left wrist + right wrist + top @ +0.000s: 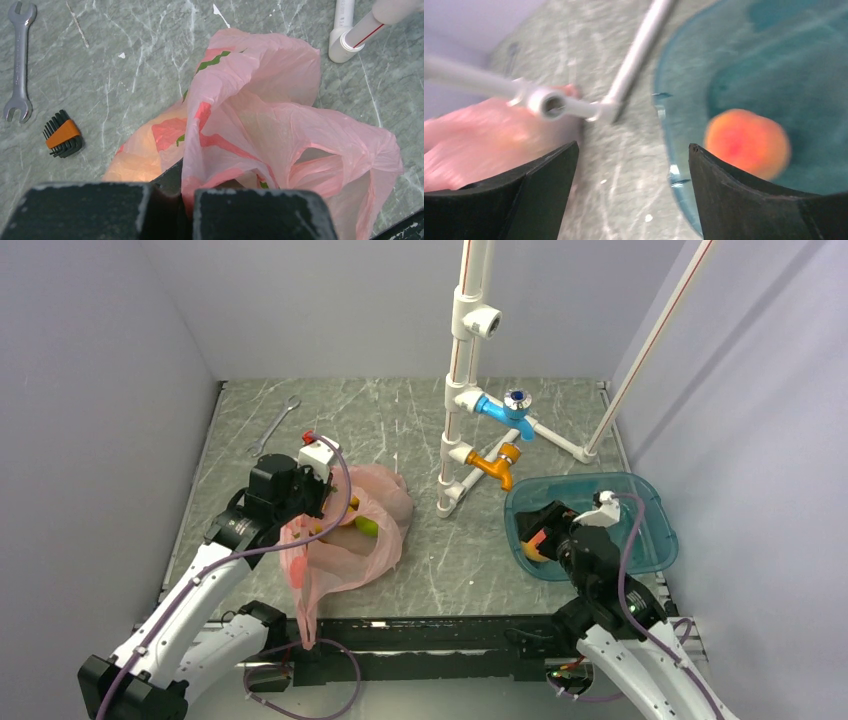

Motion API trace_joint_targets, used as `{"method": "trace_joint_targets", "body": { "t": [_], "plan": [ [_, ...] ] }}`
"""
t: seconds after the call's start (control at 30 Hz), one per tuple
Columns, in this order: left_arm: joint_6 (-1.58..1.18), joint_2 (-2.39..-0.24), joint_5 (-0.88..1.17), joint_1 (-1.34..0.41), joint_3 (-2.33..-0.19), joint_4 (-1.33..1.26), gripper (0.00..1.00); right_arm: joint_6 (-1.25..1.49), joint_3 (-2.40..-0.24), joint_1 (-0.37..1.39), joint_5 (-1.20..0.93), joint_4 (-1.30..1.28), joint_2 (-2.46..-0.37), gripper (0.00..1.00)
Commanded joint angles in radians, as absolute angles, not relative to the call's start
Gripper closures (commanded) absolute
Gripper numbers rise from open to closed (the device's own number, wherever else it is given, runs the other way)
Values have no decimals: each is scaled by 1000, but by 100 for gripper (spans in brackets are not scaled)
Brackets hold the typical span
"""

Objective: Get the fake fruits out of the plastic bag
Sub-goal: Place the fake fruit in the bin, then take out the fake fruit from the plastic bag.

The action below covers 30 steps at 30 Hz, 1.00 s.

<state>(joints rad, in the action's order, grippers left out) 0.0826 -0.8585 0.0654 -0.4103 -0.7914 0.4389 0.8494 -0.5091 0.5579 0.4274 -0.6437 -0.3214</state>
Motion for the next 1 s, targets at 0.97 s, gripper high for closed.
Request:
{"method": "trace_joint_targets", "body": {
  "t": [0.97],
  "plan": [
    [69, -855, 73, -414, -831, 443, 100, 439, -1006, 1443, 530, 24, -1452, 28]
  ]
}}
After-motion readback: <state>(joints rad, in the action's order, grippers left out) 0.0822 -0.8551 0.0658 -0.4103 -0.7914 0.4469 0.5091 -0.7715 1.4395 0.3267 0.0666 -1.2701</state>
